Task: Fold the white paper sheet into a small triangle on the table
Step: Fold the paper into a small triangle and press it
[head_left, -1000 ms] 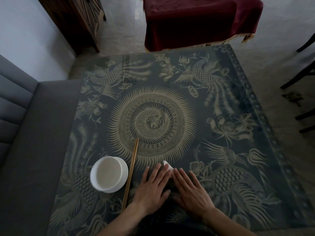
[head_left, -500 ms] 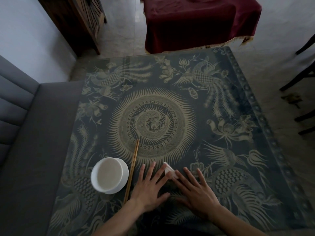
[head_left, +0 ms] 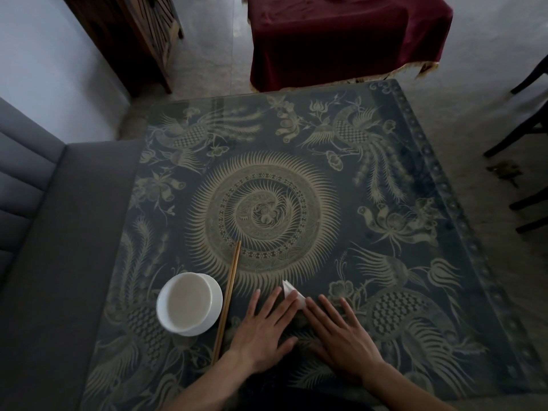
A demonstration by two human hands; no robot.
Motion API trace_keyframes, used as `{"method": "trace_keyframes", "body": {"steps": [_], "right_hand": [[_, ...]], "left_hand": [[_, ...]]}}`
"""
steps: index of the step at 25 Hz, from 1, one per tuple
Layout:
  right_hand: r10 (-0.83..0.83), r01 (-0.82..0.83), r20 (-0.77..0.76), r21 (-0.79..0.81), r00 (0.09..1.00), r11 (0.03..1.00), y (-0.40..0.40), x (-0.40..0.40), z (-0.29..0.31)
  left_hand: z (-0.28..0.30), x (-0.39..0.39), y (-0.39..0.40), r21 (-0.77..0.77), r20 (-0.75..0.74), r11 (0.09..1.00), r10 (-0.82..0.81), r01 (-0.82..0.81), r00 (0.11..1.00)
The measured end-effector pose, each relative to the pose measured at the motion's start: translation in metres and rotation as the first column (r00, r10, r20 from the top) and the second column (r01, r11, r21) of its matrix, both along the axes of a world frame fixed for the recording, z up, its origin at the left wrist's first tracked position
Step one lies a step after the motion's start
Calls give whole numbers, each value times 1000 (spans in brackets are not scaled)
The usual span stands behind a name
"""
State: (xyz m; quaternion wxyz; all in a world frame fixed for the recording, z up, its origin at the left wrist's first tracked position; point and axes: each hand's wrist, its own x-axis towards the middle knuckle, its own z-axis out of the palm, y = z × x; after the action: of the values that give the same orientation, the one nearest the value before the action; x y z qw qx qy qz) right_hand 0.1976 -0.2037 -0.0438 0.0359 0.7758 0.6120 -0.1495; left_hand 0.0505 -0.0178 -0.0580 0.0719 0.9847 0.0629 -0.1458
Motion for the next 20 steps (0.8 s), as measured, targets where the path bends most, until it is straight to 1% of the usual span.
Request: {"method": "trace_keyframes", "body": {"steps": [4, 7, 10, 13, 20], "right_hand": [[7, -7, -1, -8, 1000, 1000, 0, 4, 1], [2, -2, 8, -19, 1000, 1000, 1, 4, 4], [0, 0, 7, 10, 1000, 1000, 2, -1, 3], [12, -12, 5, 15, 1000, 1000, 5, -5, 2], [-19, 19, -19, 0, 1000, 1000, 6, -6, 2]], "left_hand": [[1, -5, 7, 4, -14, 1000, -1, 1, 1000], [2, -12, 8, 5, -4, 1000, 29, -29, 1000], [7, -10, 5, -24, 8, 998, 52, -52, 999], [9, -1, -2, -41, 28, 999, 6, -5, 1000], [3, 9, 7, -30, 20, 999, -25, 25, 999]]}}
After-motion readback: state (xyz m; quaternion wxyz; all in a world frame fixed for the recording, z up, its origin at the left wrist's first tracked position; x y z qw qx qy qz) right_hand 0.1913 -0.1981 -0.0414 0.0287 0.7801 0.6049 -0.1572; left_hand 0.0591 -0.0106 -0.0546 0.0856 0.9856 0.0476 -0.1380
